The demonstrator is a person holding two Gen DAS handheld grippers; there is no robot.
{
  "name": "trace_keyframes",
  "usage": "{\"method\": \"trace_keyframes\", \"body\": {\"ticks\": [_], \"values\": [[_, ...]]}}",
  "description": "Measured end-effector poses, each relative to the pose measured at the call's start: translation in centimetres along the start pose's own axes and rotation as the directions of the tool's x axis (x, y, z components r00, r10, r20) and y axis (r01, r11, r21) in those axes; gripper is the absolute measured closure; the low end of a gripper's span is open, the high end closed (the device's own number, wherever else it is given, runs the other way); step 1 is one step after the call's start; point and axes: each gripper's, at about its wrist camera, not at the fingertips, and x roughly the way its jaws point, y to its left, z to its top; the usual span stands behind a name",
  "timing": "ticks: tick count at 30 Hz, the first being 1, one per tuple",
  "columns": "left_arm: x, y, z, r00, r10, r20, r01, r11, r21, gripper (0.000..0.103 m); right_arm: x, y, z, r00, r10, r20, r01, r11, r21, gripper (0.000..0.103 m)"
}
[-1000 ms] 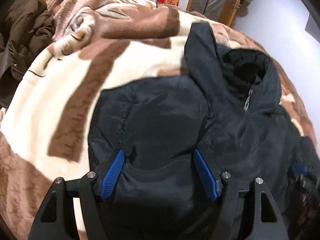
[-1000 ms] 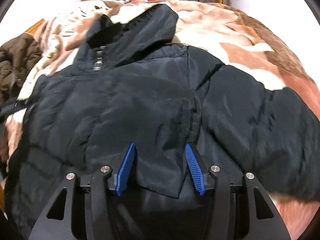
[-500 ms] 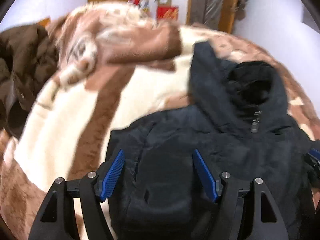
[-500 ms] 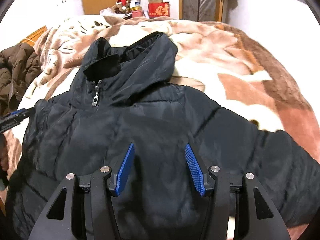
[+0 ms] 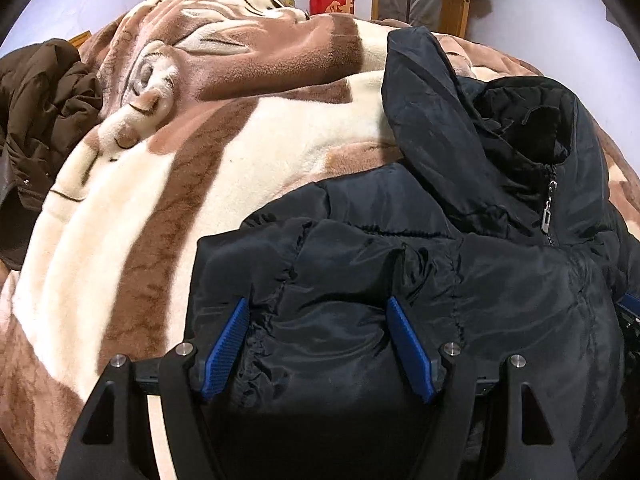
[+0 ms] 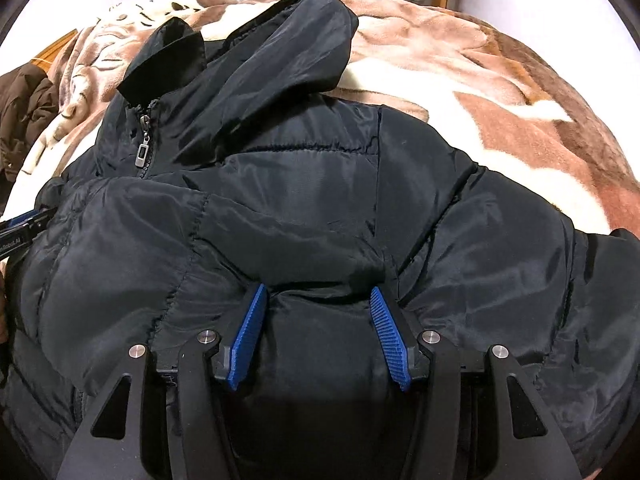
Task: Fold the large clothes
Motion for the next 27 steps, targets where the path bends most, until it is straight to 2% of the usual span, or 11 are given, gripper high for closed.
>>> {"method": "trace_keyframes", "body": {"ticks": [3, 6, 18, 27], "values": [[-2.3, -0.2, 0.0, 1.0, -0.003, 0.003, 0.003, 1.0, -0.003, 0.033, -1.6, -0.5, 0.0, 1.0, 0.008, -0.011, -0.007, 0.999, 0.037, 0.049], [-5.6, -0.3, -0.7, 1.0, -0.015, 0.013, 0.015, 1.0, -0.006, 0.033, -4.7, -0.4, -0.8, 1.0, -0.019, 0.017, 0.018, 0.999, 0.045, 0.049], [-20.2, -3.8, -7.8, 0.988, -0.122, 0.093, 0.123, 0.992, -0.004, 0.033, -17.6, 0.9, -9.7, 0.995, 0.014, 0.094, -0.021, 0.997, 0.07, 0.049], [-27.4, -6.9, -12.9, 0.976, -0.178, 0.129, 0.174, 0.984, 0.04, 0.033, -24.0, 0.1, -15.2, 0.988, 0.035, 0.152, -0.053, 0.991, 0.121, 0.049]]}}
